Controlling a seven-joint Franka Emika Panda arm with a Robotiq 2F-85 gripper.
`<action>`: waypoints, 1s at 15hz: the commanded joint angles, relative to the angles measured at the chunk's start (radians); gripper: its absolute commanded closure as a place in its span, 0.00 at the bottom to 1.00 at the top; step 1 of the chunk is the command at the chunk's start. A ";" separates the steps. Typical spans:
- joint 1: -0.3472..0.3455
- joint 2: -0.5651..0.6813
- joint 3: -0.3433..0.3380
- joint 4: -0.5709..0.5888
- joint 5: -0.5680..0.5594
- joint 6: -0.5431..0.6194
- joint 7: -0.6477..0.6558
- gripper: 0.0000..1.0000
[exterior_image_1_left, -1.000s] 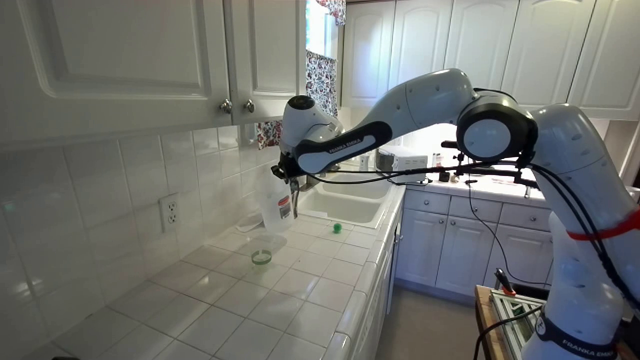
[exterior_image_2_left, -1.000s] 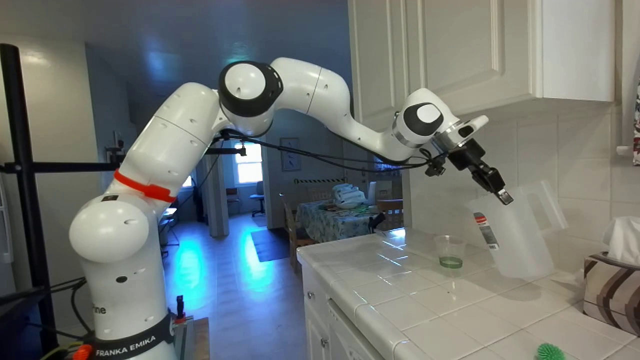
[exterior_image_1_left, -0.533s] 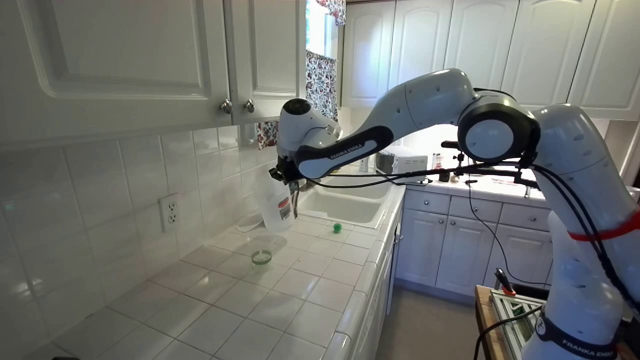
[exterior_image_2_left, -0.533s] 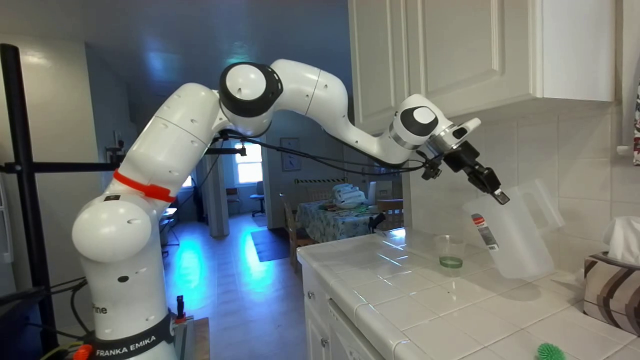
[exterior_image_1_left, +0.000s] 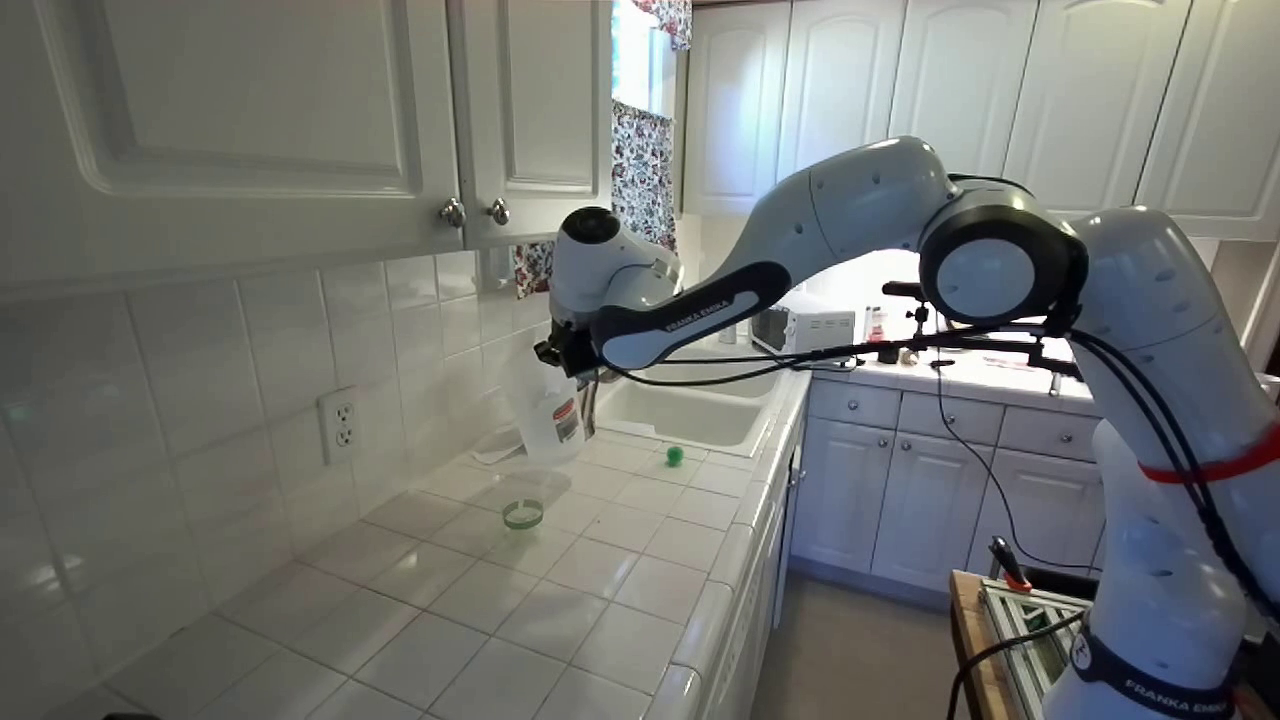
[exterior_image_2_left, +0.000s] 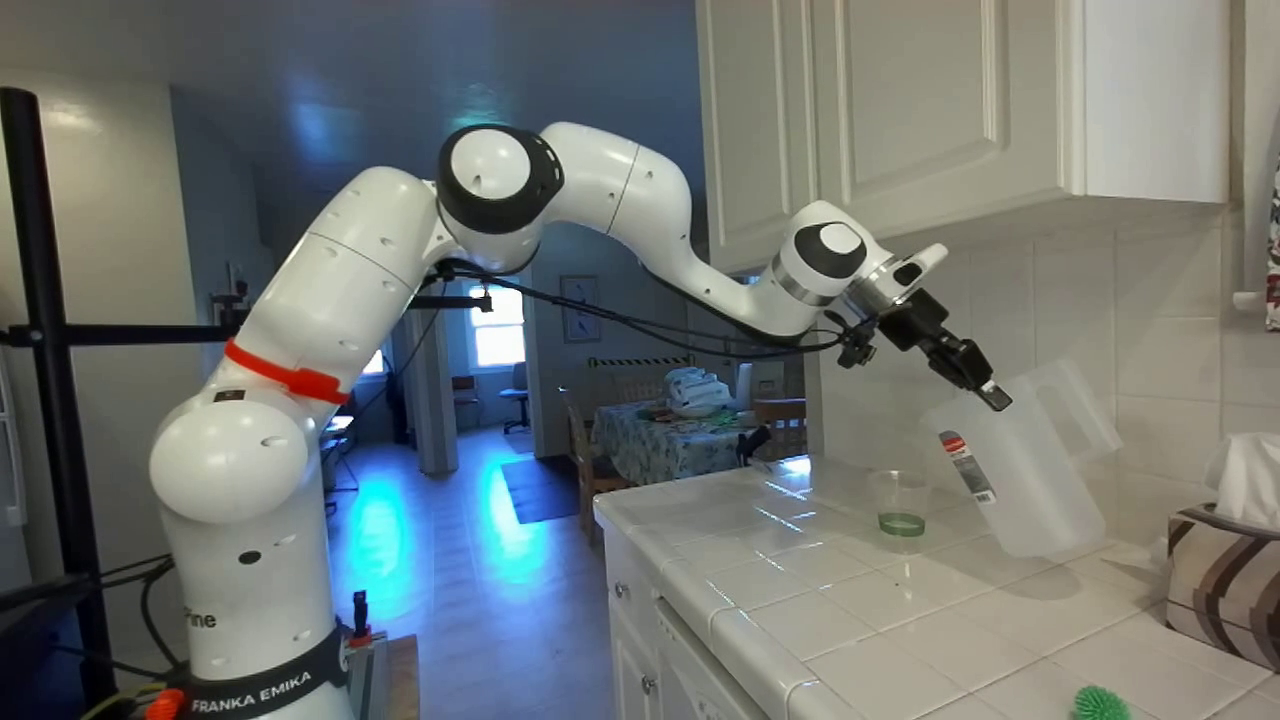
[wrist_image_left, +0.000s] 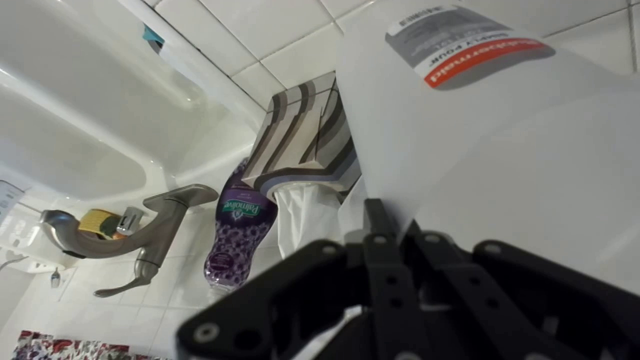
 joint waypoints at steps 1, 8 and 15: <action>0.017 0.003 -0.019 -0.004 -0.076 0.020 0.039 0.99; 0.028 0.005 -0.015 -0.016 -0.248 0.032 0.118 0.99; -0.007 0.009 0.043 0.000 -0.348 -0.001 0.150 0.95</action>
